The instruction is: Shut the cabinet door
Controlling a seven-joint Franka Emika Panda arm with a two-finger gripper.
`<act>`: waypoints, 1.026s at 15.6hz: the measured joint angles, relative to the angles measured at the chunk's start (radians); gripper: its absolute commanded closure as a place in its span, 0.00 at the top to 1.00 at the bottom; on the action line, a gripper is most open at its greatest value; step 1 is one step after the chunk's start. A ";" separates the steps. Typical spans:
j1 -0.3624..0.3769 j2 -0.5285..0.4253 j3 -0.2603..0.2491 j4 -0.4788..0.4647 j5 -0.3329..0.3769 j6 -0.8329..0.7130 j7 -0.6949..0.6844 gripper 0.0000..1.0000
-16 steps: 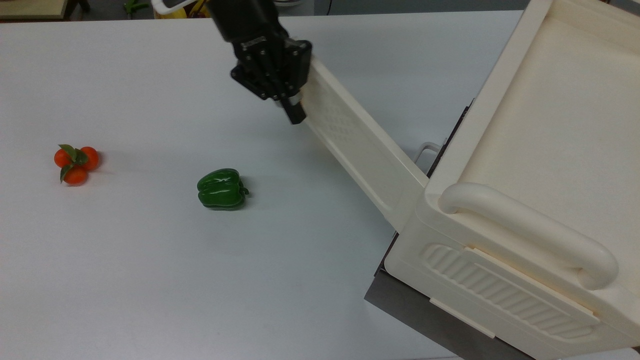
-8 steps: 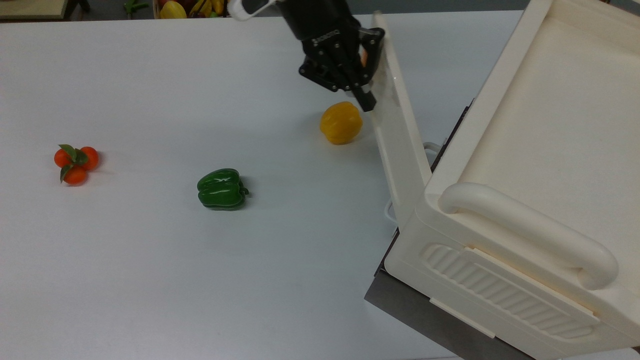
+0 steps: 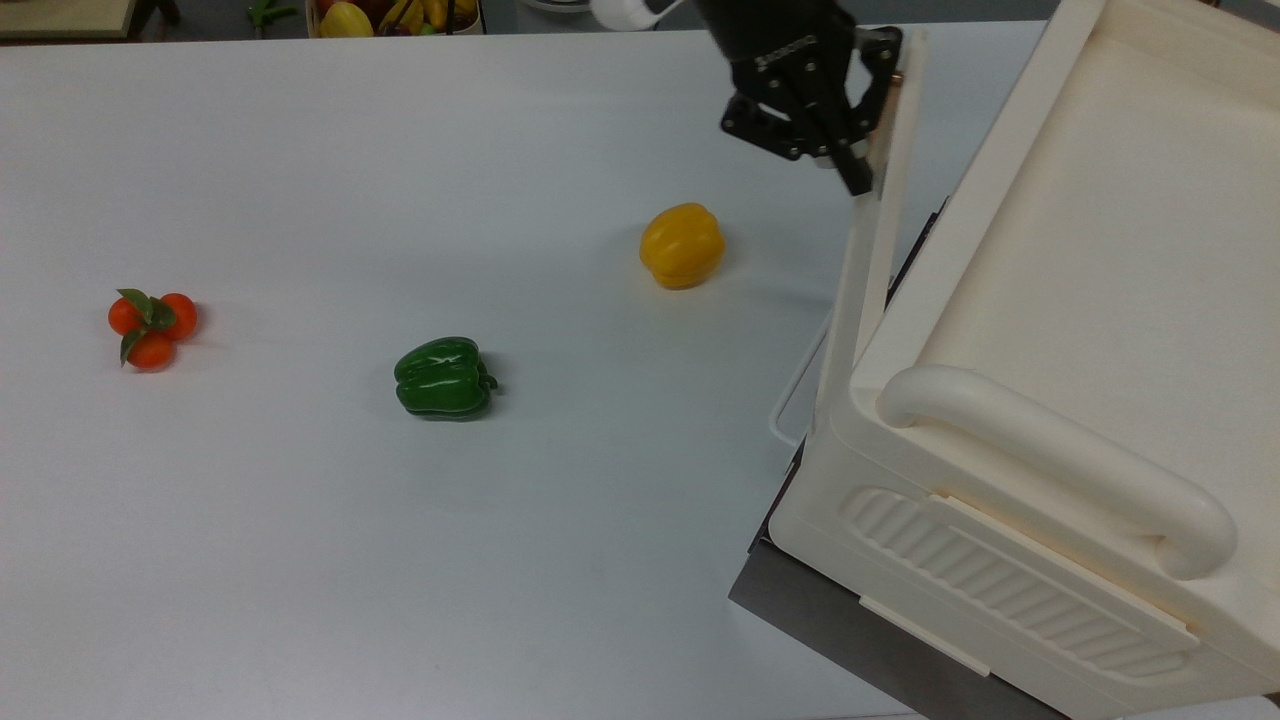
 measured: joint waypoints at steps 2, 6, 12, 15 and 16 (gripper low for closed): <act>0.001 0.008 0.041 -0.001 -0.030 0.047 0.013 0.00; 0.002 0.031 0.083 -0.006 -0.053 0.106 0.018 0.00; 0.002 0.046 0.102 -0.010 -0.060 0.175 0.018 0.00; 0.001 0.046 0.103 -0.012 -0.063 0.178 0.018 0.00; 0.001 0.045 0.103 -0.013 -0.063 0.178 0.018 0.00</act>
